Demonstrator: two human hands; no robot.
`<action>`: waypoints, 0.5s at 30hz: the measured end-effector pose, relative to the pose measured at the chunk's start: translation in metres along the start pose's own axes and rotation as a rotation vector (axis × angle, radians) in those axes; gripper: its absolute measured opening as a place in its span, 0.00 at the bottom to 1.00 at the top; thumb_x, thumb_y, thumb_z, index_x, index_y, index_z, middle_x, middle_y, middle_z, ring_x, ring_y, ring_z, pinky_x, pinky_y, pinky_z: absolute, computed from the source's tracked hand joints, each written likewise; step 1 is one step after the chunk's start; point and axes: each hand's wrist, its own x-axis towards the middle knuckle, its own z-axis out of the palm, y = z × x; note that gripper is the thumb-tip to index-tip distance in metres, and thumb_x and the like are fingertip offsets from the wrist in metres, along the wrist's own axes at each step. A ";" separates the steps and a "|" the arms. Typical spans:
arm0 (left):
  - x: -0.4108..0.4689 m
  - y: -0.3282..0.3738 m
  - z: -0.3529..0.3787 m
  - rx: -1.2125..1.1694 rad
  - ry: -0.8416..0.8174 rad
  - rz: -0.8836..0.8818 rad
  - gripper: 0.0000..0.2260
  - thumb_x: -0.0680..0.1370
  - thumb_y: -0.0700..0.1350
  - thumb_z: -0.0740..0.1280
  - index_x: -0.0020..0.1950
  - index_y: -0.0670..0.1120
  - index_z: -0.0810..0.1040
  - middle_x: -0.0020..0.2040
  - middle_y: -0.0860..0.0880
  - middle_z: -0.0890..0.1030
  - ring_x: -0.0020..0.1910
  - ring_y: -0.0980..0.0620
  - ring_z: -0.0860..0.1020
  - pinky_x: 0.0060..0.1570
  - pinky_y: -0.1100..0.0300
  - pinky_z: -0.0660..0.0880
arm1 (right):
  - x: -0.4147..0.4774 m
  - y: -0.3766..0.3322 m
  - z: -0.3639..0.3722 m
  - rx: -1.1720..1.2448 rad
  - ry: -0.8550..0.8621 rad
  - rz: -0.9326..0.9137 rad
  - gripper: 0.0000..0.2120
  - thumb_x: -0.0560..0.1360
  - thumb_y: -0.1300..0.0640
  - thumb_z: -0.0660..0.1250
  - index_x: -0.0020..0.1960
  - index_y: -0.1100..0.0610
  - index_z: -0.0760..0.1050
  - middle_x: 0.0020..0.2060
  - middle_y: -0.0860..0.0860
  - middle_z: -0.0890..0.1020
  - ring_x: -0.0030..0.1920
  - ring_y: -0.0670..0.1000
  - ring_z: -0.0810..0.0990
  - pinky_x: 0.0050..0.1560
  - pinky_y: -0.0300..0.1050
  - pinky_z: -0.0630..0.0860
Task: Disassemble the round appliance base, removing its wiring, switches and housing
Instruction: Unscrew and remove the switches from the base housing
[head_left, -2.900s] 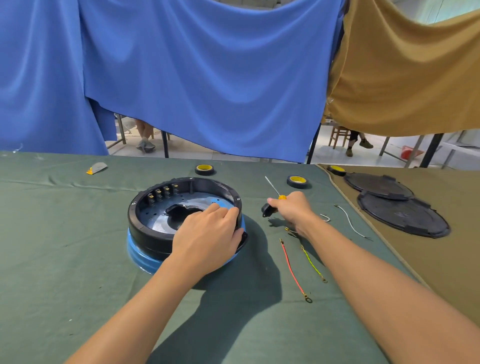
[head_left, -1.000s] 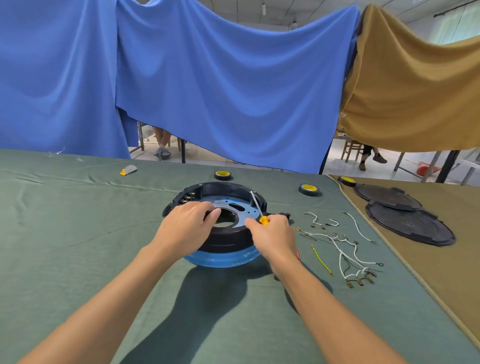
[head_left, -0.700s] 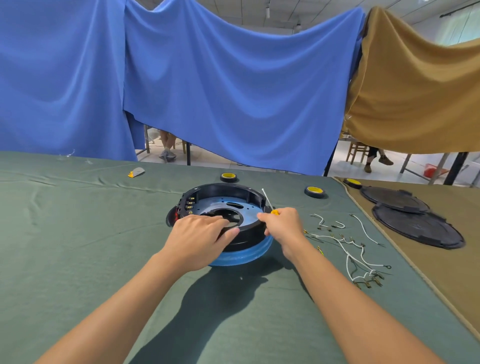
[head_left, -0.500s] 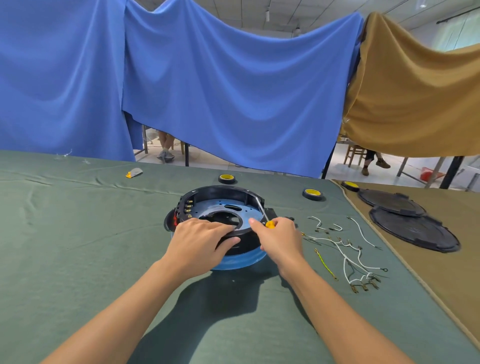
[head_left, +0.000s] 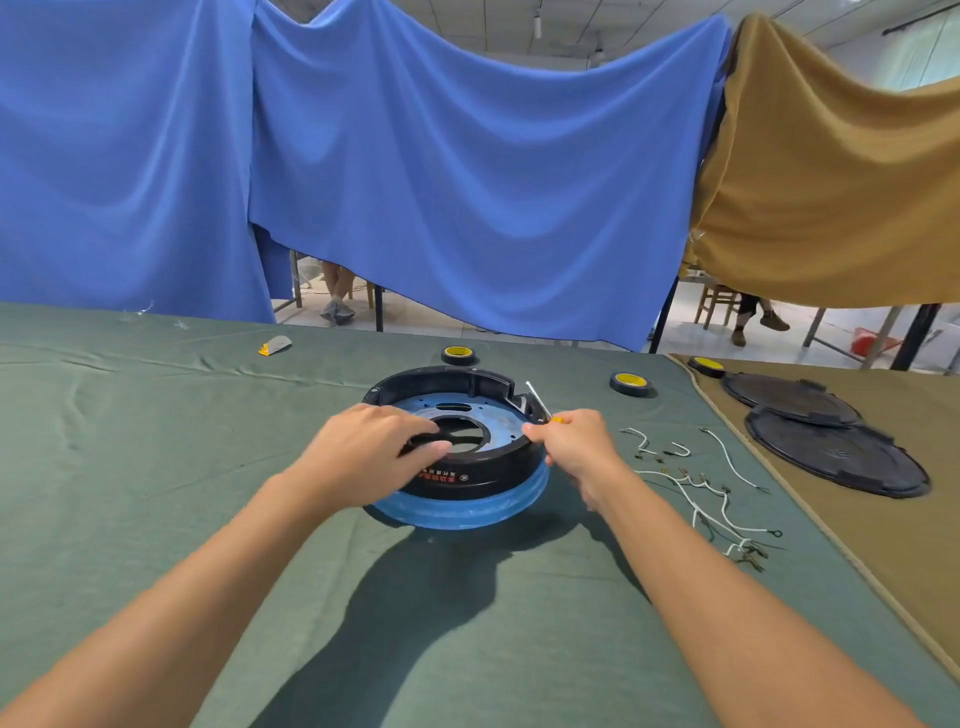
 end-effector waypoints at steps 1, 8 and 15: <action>-0.002 -0.008 -0.001 -0.006 -0.026 -0.025 0.26 0.77 0.69 0.50 0.59 0.56 0.79 0.56 0.56 0.82 0.56 0.51 0.78 0.51 0.56 0.74 | -0.002 0.001 0.001 -0.031 0.037 -0.013 0.18 0.73 0.50 0.72 0.31 0.55 0.67 0.29 0.52 0.74 0.32 0.53 0.71 0.31 0.43 0.64; -0.007 -0.021 0.008 -0.046 -0.058 -0.128 0.43 0.65 0.80 0.43 0.60 0.54 0.80 0.64 0.57 0.78 0.63 0.53 0.75 0.56 0.53 0.75 | -0.034 0.012 0.028 -0.112 0.021 -0.066 0.21 0.71 0.37 0.67 0.46 0.56 0.73 0.43 0.53 0.80 0.46 0.56 0.80 0.45 0.51 0.76; -0.006 -0.007 0.017 0.136 0.038 -0.179 0.44 0.65 0.81 0.38 0.50 0.53 0.80 0.52 0.57 0.82 0.51 0.53 0.80 0.42 0.56 0.75 | -0.025 0.010 0.021 0.004 -0.043 -0.074 0.14 0.74 0.45 0.68 0.46 0.56 0.75 0.40 0.53 0.80 0.41 0.54 0.78 0.41 0.48 0.73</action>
